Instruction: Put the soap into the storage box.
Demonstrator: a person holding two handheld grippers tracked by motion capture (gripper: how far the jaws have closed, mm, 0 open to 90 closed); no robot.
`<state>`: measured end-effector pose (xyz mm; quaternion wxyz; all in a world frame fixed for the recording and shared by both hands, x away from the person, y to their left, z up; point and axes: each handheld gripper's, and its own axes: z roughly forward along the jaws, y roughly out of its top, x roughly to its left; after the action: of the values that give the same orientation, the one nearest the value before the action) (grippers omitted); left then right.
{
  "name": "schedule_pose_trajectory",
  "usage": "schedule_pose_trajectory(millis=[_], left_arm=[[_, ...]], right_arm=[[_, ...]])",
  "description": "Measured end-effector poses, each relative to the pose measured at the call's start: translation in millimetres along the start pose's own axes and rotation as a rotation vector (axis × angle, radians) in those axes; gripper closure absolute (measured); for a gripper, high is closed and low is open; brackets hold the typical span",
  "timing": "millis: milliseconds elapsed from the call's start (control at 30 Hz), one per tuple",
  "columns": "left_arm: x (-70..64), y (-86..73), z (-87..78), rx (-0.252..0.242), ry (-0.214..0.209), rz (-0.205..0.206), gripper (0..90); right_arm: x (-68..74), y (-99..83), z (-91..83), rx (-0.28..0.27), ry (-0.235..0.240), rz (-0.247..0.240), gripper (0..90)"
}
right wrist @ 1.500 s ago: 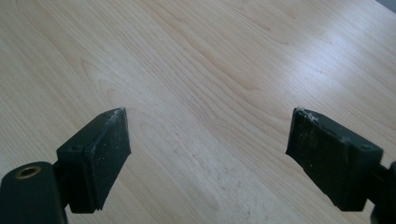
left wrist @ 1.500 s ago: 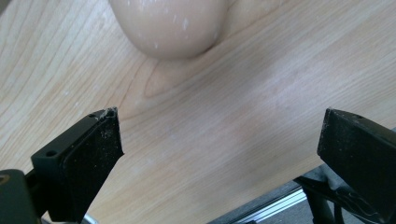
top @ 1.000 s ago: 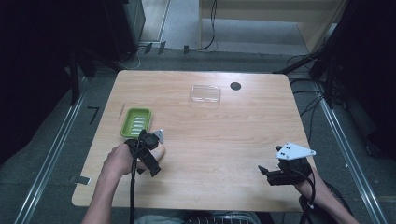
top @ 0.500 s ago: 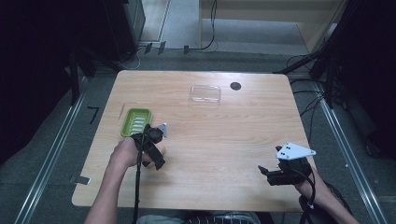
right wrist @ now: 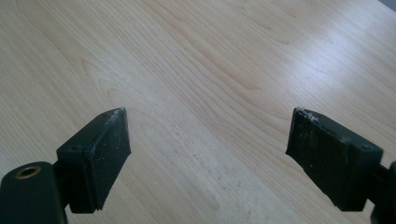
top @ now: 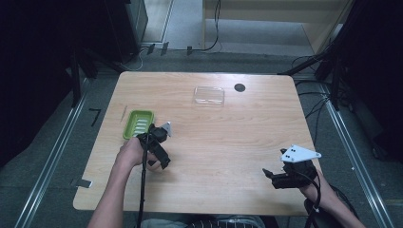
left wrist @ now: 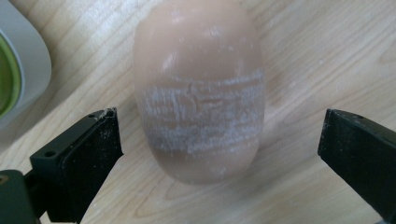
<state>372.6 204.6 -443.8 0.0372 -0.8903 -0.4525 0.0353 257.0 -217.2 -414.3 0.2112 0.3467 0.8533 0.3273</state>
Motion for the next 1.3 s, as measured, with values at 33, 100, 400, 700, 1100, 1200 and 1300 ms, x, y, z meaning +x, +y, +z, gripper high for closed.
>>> schedule_pose_trajectory(millis=[33, 100, 400, 700, 1100, 1200, 1300], left_arm=[[1.3, 0.4, 1.1, -0.005, -0.003, -0.006, 0.0], [2.3, 0.8, 1.7, -0.015, -0.005, -0.018, 0.7], [3.0, 2.7, 6.1, -0.028, 0.002, -0.045, 14.0], [1.6, 3.6, 8.3, -0.031, 0.027, -0.056, 26.4], [0.9, 0.0, 8.3, -0.052, 0.054, -0.067, 33.2], [0.1, -0.5, 8.5, -0.055, 0.058, -0.067, 33.5], [-1.0, -1.3, 8.8, -0.055, 0.068, -0.060, 33.5]], right_arm=[[-0.2, -0.1, 0.0, 0.000, 0.000, -0.001, 13.4], [-0.2, -0.1, 0.0, 0.000, 0.001, -0.001, 13.4], [-0.2, -0.1, -0.2, -0.002, 0.000, -0.001, 13.4], [-0.6, -0.4, -0.5, -0.005, 0.001, -0.002, 13.4], [-0.6, -0.7, -1.1, -0.007, -0.002, 0.001, 13.4], [-0.7, -0.8, -1.2, -0.007, -0.001, 0.001, 13.4], [-0.6, -0.7, -1.1, -0.006, -0.002, 0.001, 13.4]])
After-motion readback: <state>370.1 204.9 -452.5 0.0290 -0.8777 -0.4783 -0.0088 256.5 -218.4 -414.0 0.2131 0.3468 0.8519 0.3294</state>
